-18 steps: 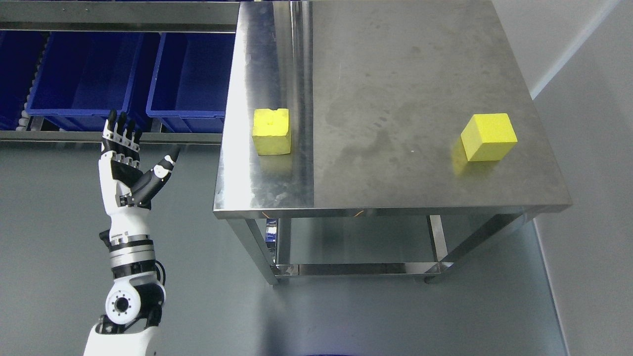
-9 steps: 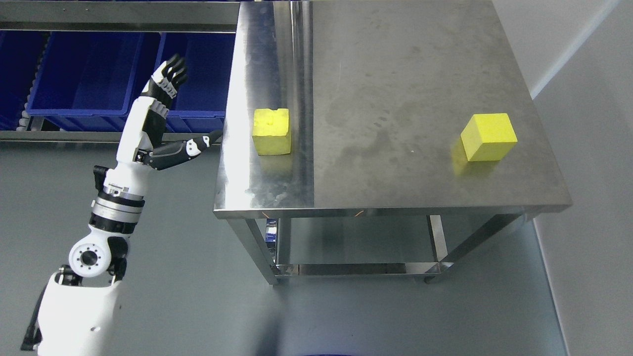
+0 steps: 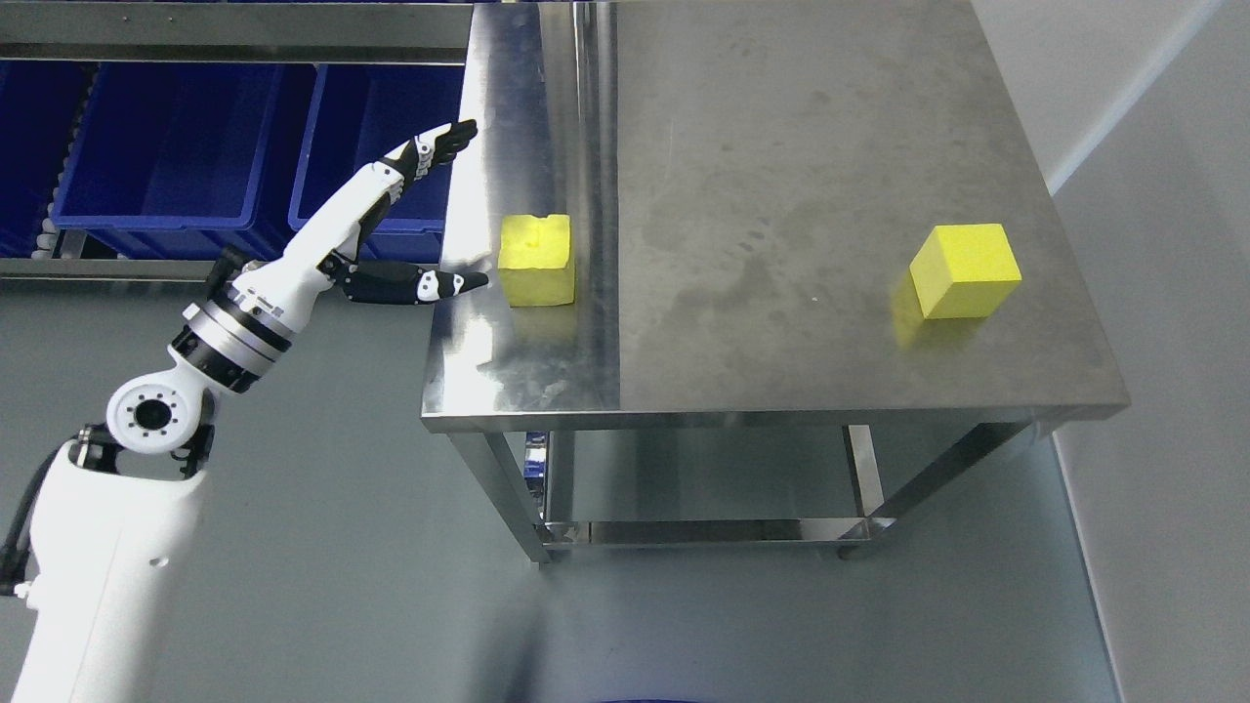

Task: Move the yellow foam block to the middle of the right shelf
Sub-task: 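Close the left hand around the yellow foam cube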

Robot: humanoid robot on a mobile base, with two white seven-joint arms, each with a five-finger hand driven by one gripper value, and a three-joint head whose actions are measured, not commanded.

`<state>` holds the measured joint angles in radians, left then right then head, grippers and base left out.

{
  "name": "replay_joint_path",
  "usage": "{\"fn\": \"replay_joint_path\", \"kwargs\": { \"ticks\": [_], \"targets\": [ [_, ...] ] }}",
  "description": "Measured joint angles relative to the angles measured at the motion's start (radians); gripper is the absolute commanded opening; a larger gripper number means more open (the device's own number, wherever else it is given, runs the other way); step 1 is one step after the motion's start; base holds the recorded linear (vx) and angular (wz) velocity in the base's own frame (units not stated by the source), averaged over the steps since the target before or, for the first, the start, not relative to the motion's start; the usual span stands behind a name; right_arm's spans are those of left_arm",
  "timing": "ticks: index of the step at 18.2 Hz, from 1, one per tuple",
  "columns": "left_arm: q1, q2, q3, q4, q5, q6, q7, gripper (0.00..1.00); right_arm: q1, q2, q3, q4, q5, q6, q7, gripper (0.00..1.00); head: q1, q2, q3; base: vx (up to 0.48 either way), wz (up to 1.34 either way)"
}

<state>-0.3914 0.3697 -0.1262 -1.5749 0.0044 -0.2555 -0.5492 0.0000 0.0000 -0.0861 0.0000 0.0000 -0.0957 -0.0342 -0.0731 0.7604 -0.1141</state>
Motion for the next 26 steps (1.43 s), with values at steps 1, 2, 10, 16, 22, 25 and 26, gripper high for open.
{"fn": "replay_joint_path", "kwargs": {
  "ticks": [1,2,10,16,22,25,26],
  "targets": [
    [-0.029,0.009,-0.02,0.012,-0.011,0.004,-0.017,1.0,0.0,0.0,0.0,0.0,0.0,0.0,0.0,1.0,0.0,0.0,0.0,0.0,0.0],
    [-0.049,0.015,-0.04,0.021,-0.019,0.007,-0.031,1.0,0.0,0.0,0.0,0.0,0.0,0.0,0.0,1.0,0.0,0.0,0.0,0.0,0.0],
    [-0.162,0.02,-0.187,0.111,-0.09,0.014,-0.053,1.0,0.0,0.0,0.0,0.0,0.0,0.0,0.0,1.0,0.0,0.0,0.0,0.0,0.0],
    [-0.19,-0.039,-0.239,0.202,-0.156,0.019,-0.053,0.77,0.0,0.0,0.0,0.0,0.0,0.0,0.0,1.0,0.0,0.0,0.0,0.0,0.0],
    [-0.203,-0.115,-0.267,0.271,-0.242,0.011,-0.031,0.69,0.0,0.0,0.0,0.0,0.0,0.0,0.0,1.0,0.0,0.0,0.0,-0.001,0.03],
    [-0.205,-0.147,-0.274,0.298,-0.266,0.007,-0.029,0.71,0.0,0.0,0.0,0.0,0.0,0.0,0.0,1.0,0.0,0.0,0.0,0.001,0.17],
    [-0.205,-0.156,-0.276,0.306,-0.272,0.006,-0.027,0.71,0.0,0.0,0.0,0.0,0.0,0.0,0.0,1.0,0.0,0.0,0.0,0.007,0.15]
  ]
}}
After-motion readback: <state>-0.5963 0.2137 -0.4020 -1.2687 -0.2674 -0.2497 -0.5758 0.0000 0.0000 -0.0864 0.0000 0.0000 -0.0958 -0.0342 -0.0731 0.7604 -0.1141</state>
